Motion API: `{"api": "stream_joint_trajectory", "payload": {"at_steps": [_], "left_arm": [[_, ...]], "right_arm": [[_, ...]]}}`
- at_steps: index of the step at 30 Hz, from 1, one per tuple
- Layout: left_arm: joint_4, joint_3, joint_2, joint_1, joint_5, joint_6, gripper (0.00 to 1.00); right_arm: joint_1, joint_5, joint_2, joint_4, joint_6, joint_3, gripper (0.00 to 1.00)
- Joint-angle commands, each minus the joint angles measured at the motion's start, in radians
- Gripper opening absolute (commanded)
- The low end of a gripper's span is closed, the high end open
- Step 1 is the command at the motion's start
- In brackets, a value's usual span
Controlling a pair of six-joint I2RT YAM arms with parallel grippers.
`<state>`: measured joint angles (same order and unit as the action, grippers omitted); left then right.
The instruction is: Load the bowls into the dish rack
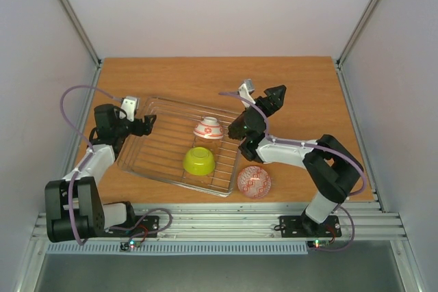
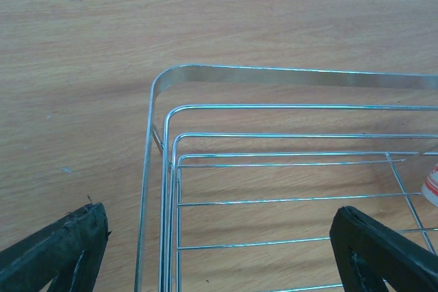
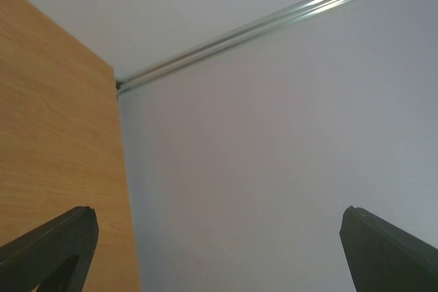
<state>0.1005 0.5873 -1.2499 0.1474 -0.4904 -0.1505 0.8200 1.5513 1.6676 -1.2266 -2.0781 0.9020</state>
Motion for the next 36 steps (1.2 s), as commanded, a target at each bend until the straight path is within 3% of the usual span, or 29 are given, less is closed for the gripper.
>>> {"api": "stream_joint_trajectory", "payload": {"at_steps": [1, 18, 27, 36], "left_arm": [[0.023, 0.016, 0.015, 0.006, -0.024, -0.005, 0.89], [0.041, 0.010, 0.003, 0.006, -0.050, 0.017, 0.89], [0.044, 0.010, 0.000, 0.006, -0.066, 0.023, 0.90], [0.058, 0.000, -0.002, 0.006, -0.082, 0.031, 0.89]], "right_arm": [[-0.007, 0.079, -0.029, -0.124, -0.576, 0.028, 0.98], [-0.007, 0.037, -0.327, -0.125, -0.638, 0.629, 0.98], [-0.007, -0.102, -0.424, -0.074, -0.631, 0.679, 0.99], [-0.007, -0.218, -0.484, 0.121, -0.507, 0.689, 0.99]]}}
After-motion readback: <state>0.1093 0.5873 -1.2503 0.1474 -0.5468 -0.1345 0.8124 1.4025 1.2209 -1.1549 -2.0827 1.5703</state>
